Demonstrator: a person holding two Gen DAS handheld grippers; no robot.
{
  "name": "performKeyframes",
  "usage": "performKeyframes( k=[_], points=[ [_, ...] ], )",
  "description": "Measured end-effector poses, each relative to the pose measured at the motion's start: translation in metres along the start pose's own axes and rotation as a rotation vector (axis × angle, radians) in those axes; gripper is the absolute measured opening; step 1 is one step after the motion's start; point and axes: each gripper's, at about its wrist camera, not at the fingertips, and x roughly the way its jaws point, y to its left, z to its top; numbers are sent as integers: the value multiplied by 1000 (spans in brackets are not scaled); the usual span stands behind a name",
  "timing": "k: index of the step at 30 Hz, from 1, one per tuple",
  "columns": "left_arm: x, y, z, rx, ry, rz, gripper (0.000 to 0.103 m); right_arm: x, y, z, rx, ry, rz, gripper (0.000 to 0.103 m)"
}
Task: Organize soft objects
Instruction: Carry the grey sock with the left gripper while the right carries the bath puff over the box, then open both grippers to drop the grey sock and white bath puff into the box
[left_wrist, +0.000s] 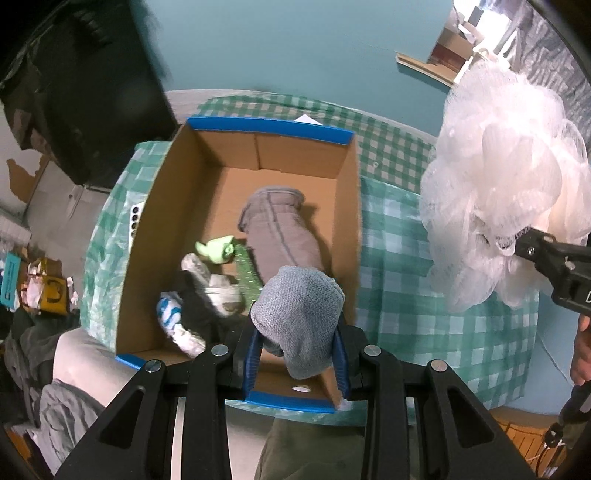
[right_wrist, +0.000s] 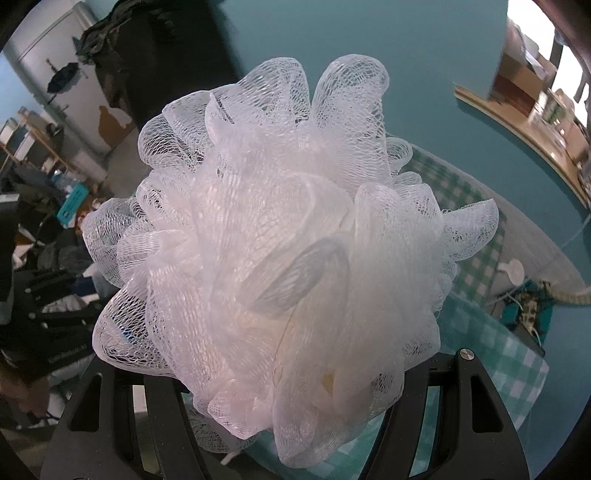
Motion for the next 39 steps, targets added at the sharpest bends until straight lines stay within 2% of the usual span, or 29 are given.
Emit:
performKeyframes(
  k=[16,26,30,35,39],
  points=[
    [19,58,5,-75,22,31,33,50,72,51,-122,56,48,68],
    [44,84,7,-85,64,59,34,94,103,79,-176,143,48,70],
    [52,88,6,-85,80,66,34,105,117,90,-181,167,40,73],
    [53,90,7,-86,79,68,51,115,132,94,-207,211,18,85],
    [47,91,8,-86,60,69,63,114,139,93,-215,218,12,86]
  ],
)
